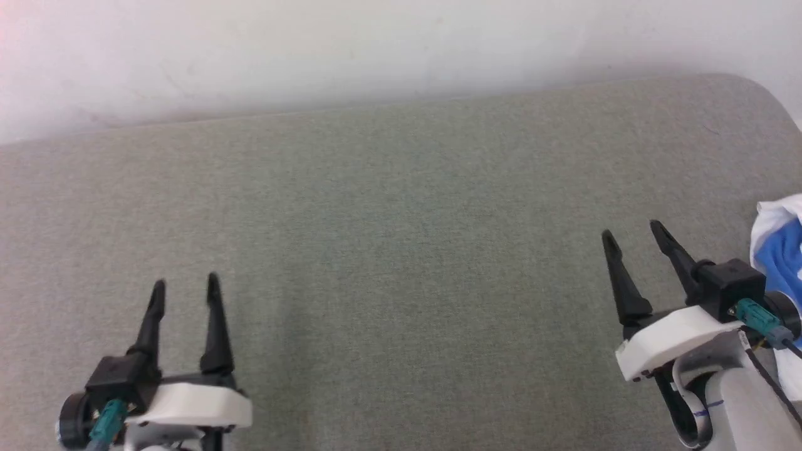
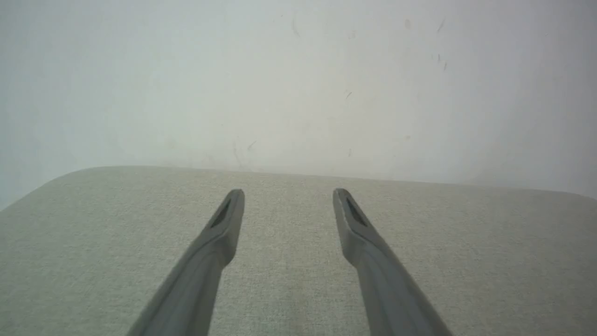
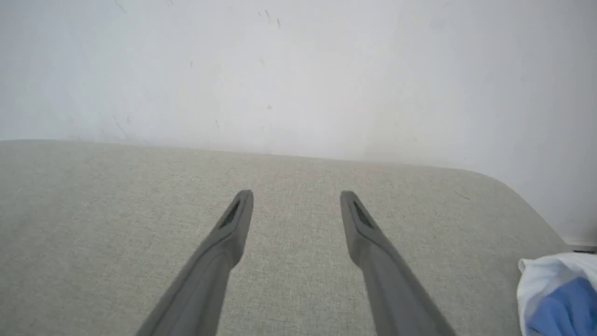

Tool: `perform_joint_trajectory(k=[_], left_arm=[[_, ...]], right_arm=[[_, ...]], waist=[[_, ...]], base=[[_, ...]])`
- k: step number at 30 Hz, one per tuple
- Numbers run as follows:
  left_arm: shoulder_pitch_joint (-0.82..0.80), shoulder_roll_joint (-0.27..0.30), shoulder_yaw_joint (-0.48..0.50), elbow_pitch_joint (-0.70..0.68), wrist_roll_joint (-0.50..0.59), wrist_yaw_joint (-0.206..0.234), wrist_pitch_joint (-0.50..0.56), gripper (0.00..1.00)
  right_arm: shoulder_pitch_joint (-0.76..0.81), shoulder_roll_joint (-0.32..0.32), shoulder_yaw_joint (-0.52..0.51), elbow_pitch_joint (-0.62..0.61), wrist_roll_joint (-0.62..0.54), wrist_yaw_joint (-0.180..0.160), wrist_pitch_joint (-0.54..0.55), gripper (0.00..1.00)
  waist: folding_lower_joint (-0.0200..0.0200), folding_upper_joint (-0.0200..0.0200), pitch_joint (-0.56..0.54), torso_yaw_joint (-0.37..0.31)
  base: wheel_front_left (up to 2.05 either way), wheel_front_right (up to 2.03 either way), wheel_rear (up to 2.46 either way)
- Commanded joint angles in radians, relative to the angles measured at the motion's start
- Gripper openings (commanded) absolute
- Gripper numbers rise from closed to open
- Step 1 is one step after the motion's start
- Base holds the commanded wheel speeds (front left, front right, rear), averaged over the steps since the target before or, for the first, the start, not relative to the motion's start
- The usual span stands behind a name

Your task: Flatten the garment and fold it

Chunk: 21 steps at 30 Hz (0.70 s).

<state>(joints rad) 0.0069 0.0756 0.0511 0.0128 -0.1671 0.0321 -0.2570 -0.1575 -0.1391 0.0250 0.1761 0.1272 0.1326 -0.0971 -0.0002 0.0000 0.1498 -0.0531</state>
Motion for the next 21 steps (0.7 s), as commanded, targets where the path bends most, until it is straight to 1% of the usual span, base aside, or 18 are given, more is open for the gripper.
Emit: perform_joint_trajectory(k=[1,4,7,10,16,21], left_arm=[[0.021,0.016,0.022,0.018,-0.003,0.008,-0.005,1.00],[0.036,0.051,0.055,0.037,-0.011,0.000,-0.005,1.00],[0.055,0.082,0.060,0.040,-0.006,-0.012,0.004,1.00],[0.075,0.109,0.057,0.048,-0.008,-0.035,0.023,1.00],[0.121,0.125,0.040,0.047,-0.021,-0.064,0.055,1.00],[0.139,0.123,0.025,0.047,-0.018,-0.064,0.061,1.00]], right_arm=[[0.013,0.008,0.010,-0.032,0.008,-0.002,-0.003,1.00],[0.037,0.026,0.019,-0.086,0.010,-0.002,0.001,1.00],[0.078,0.041,0.013,-0.135,0.004,-0.002,0.010,1.00],[0.124,0.053,-0.002,-0.176,-0.012,-0.002,0.023,1.00],[0.190,0.069,-0.004,-0.222,-0.032,-0.002,0.045,1.00],[0.219,0.079,-0.015,-0.234,-0.042,-0.002,0.057,1.00]], waist=[[0.0002,0.0000,-0.040,0.042],[0.0002,0.0000,-0.053,0.058],[0.0002,0.0000,-0.065,0.066],[0.0002,0.0000,-0.079,0.067],[0.0002,0.0000,-0.104,0.062],[0.0002,0.0000,-0.117,0.063]], base=[[0.00,0.00,0.00],[0.00,0.00,0.00],[0.00,0.00,0.00],[0.00,0.00,0.00],[0.00,0.00,0.00],[0.00,0.00,0.00]])
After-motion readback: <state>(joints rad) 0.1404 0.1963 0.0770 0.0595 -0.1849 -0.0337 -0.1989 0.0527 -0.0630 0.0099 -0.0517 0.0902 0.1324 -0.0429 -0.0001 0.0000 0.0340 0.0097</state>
